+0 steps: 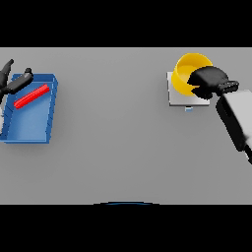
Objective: Pick up the red beaker and tilt it to pour out 1 green nut into yellow bowl. Pick up the yellow bowl and place it on the metallic measuring scale.
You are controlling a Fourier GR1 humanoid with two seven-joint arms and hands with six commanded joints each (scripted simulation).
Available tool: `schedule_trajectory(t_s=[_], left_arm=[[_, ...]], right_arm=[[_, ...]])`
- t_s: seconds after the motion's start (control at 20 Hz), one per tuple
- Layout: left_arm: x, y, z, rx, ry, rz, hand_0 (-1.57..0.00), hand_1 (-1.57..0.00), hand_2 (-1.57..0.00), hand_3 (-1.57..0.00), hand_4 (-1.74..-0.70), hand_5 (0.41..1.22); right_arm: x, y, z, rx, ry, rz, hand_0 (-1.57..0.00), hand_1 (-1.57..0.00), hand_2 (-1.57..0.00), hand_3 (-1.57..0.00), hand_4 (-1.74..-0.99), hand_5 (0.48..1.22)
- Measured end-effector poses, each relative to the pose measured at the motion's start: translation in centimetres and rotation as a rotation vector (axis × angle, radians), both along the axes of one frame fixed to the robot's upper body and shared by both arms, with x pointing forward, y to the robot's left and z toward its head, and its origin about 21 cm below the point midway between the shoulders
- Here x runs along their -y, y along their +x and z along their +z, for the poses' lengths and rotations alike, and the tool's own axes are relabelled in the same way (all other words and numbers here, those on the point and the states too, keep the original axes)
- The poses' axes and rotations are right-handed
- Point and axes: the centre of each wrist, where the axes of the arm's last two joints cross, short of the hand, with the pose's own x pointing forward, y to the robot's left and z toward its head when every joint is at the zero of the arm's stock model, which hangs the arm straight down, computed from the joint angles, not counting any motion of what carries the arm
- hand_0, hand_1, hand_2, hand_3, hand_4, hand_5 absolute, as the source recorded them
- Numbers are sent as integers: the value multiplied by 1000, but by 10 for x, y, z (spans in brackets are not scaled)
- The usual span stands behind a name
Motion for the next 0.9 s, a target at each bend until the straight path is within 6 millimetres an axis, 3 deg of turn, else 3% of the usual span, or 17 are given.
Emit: schedule_trajectory(t_s=[0.05,0.1,0.15,0.25,0.4,0.6,0.9], left_arm=[[1,0,2,3,2,0,1,1,1,1,-838,779],[1,-2,2,-4,-1,-1,1,1,1,1,-836,775],[0,-1,3,-6,-4,-1,1,1,1,1,-837,773],[2,-1,1,-5,-6,-10,1,1,1,1,-834,771],[1,-1,3,0,-16,-2,1,1,1,1,-840,764],[1,2,3,-7,-11,5,1,1,1,1,-834,750],[2,0,1,-2,-12,-5,1,1,1,1,-833,760]], right_arm=[[-1,-2,-2,-9,0,1,-1565,-1496,-1437,-1249,-1741,1221],[-3,-3,-3,-16,13,6,-1558,-1428,-1343,-1110,-1682,1221],[-1,-5,-8,-27,0,-3,-1471,-1285,-1178,-959,-1632,1145],[-1,-3,-3,-30,19,-29,-1147,-958,-848,-688,-1559,1014],[3,-3,1,-60,50,-57,-605,-556,-470,-391,-1496,890],[-1,-1,-1,-78,48,-58,-247,-243,-192,-164,-1448,824],[2,-2,-5,-113,0,-62,-64,-63,-50,-42,-1390,779]])
